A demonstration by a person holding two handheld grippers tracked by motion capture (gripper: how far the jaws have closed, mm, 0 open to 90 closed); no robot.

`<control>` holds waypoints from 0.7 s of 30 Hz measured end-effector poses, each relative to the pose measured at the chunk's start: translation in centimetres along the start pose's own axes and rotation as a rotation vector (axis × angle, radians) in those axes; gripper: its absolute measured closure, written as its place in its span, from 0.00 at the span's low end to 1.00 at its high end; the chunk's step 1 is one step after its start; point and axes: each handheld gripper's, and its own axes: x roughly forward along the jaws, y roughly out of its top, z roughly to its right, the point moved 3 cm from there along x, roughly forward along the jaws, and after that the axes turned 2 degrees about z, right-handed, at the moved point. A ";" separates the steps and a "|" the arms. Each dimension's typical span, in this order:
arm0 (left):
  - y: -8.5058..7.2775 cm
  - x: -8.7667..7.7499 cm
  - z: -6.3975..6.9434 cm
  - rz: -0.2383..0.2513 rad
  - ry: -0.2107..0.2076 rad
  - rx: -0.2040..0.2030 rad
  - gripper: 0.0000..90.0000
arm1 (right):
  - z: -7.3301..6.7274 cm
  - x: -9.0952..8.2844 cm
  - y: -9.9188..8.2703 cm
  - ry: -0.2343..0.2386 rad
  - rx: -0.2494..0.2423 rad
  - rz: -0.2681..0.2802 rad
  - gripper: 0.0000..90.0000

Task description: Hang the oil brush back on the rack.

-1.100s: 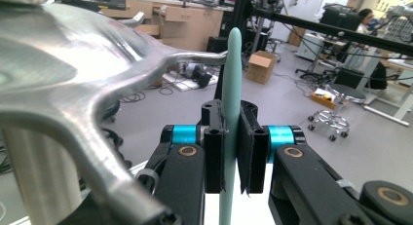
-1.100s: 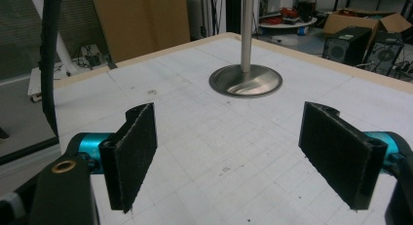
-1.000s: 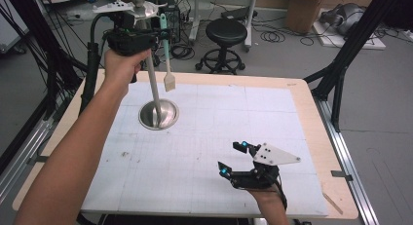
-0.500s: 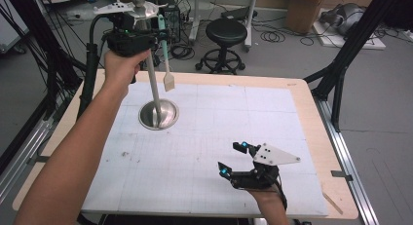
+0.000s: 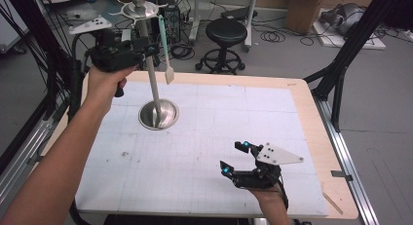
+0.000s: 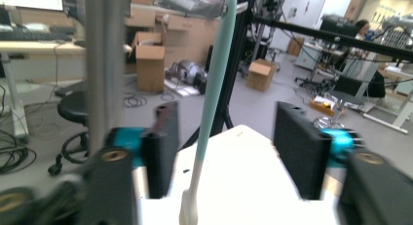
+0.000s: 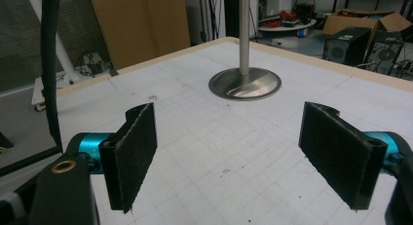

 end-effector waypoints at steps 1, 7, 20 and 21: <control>-0.4 -0.5 0.0 0.011 -0.015 0.004 0.45 | 0.1 0.0 0.0 -0.004 -0.001 0.000 0.23; -2.8 -3.3 0.9 0.005 -0.063 0.034 0.33 | 0.4 -0.2 -0.3 -0.028 -0.003 0.000 0.23; -9.5 -9.0 3.3 0.046 -0.125 0.068 0.17 | 1.5 -2.1 -1.1 -0.118 -0.008 -0.008 0.23; -10.2 -9.6 3.4 0.049 -0.126 0.058 0.18 | 1.7 -2.4 -1.2 -0.126 -0.004 -0.008 0.23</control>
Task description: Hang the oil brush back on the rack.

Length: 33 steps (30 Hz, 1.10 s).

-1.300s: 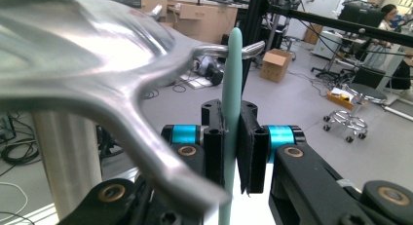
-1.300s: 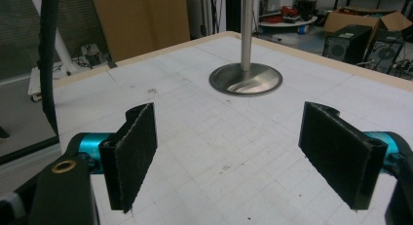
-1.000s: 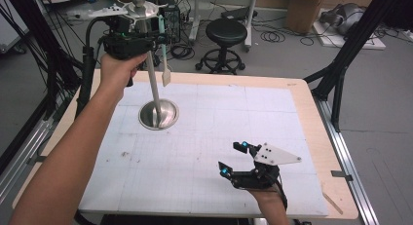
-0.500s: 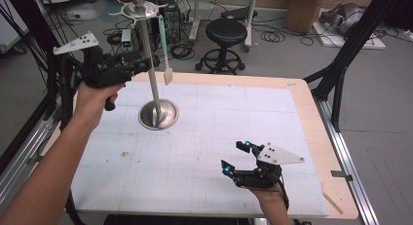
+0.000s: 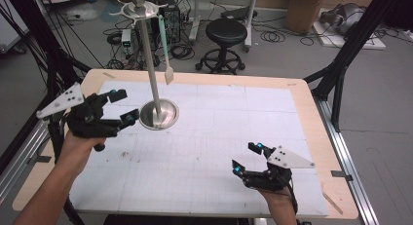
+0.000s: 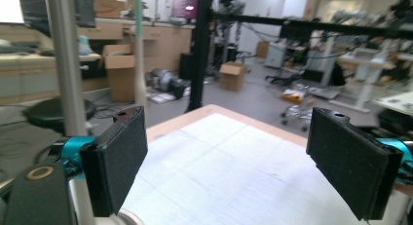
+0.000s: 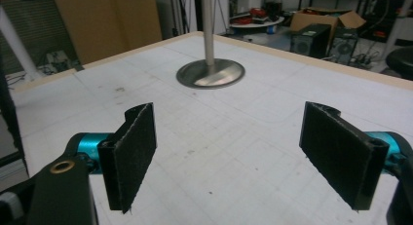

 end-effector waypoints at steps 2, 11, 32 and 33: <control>-1.0 -0.8 0.3 -0.006 0.004 0.000 0.18 | 0.3 -0.5 -0.1 -0.016 0.004 0.009 0.23; -5.3 -3.3 1.1 -0.042 0.071 0.028 0.18 | 1.6 -3.1 -1.3 -0.103 -0.011 -0.004 0.23; -10.0 -5.5 0.9 -0.076 0.107 -0.015 0.19 | 1.1 -2.9 -1.7 -0.108 -0.009 -0.030 0.23; -10.1 -5.5 0.9 -0.078 0.109 -0.017 0.19 | 1.0 -2.9 -1.7 -0.105 -0.009 -0.034 0.23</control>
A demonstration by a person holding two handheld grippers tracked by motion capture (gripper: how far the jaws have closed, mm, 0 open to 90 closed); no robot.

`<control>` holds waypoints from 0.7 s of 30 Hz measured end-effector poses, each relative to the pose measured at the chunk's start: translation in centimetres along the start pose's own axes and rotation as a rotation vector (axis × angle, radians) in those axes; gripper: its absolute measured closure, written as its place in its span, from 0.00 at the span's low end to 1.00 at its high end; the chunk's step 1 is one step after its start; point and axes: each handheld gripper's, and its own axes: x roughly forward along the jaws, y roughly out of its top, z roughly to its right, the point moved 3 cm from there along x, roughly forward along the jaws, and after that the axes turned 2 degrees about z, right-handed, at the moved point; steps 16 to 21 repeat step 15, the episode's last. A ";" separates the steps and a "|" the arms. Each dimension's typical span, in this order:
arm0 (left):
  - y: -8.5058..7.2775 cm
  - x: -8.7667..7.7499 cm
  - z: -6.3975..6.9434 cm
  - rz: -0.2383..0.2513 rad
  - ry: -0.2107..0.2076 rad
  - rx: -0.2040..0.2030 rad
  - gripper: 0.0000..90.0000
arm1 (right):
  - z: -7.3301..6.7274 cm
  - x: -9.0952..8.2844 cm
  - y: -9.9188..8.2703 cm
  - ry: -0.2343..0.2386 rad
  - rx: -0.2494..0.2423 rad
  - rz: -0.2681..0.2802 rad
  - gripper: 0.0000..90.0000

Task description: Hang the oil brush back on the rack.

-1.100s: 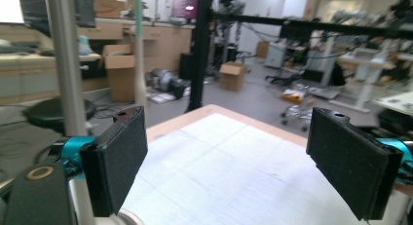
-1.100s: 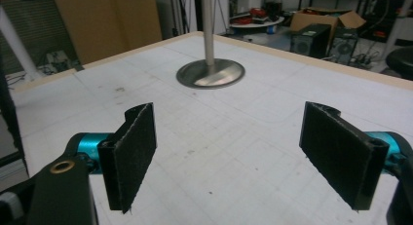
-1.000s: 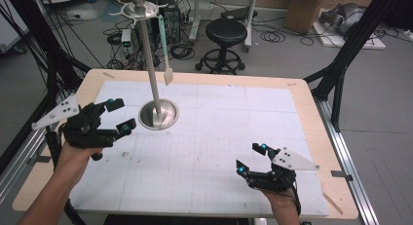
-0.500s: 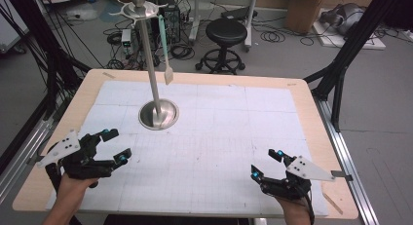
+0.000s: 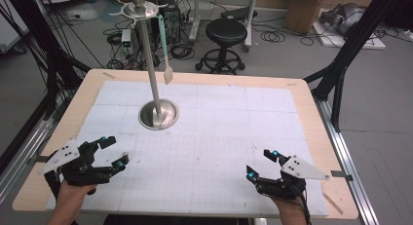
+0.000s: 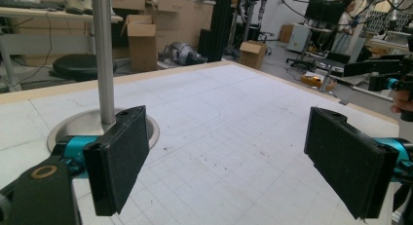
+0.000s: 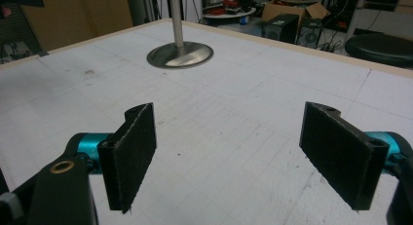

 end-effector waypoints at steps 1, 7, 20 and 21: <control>-0.1 0.1 0.0 -0.003 -0.002 0.001 0.19 | 0.0 0.0 0.0 -0.001 0.000 -0.001 0.23; -0.5 0.5 0.1 -0.027 -0.009 -0.001 0.19 | 0.1 -0.1 -0.1 -0.003 0.007 0.006 0.23; -1.0 0.7 0.1 -0.052 -0.010 -0.003 0.19 | 0.3 -0.1 -0.1 -0.004 0.015 0.005 0.23; -1.0 0.7 0.1 -0.052 -0.010 -0.003 0.19 | 0.3 -0.1 -0.1 -0.004 0.015 0.005 0.23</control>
